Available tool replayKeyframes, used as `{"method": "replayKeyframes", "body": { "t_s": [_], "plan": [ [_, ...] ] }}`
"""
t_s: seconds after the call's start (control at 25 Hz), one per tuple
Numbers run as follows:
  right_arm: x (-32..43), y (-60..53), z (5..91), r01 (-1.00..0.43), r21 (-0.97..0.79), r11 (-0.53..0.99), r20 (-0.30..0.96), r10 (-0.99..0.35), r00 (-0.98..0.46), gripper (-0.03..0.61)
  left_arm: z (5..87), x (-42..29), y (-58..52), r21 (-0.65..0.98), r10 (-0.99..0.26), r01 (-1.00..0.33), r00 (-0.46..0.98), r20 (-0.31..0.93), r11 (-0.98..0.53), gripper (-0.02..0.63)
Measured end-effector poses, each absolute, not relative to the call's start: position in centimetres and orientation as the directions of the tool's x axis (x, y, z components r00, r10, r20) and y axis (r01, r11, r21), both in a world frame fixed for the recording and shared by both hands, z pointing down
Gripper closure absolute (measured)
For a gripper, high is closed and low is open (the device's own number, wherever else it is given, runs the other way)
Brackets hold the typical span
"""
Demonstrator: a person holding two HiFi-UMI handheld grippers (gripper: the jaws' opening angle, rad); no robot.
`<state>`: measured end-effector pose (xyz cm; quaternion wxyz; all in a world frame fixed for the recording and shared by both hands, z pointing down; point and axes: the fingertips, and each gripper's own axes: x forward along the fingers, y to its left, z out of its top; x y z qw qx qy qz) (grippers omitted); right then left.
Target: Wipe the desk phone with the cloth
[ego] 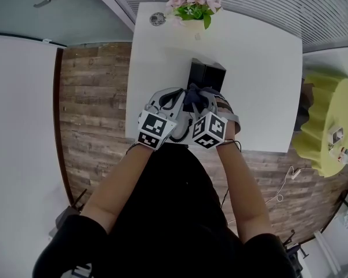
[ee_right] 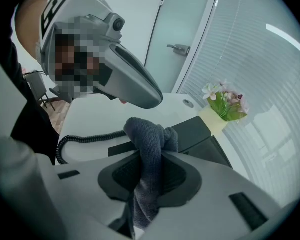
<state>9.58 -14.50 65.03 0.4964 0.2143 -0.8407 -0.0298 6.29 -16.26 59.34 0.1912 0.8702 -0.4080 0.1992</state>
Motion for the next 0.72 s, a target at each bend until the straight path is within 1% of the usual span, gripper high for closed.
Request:
{"method": "replayKeyframes", "body": {
  "t_s": [0.4, 0.72],
  "plan": [
    [9.5, -11.8, 66.2, -0.312, 0.236, 0.92, 0.843, -0.354, -0.405, 0.486, 61.2, 6.5, -14.2, 0.182, -0.605, -0.78, 0.589, 0.535, -0.598, 0.604],
    [9.4, -9.3, 67.4, -0.284, 0.195, 0.939, 0.866, -0.301, -0.399, 0.486, 62.6, 6.8, -12.5, 0.182, -0.582, -0.777, 0.584, 0.565, -0.603, 0.604]
  ]
}}
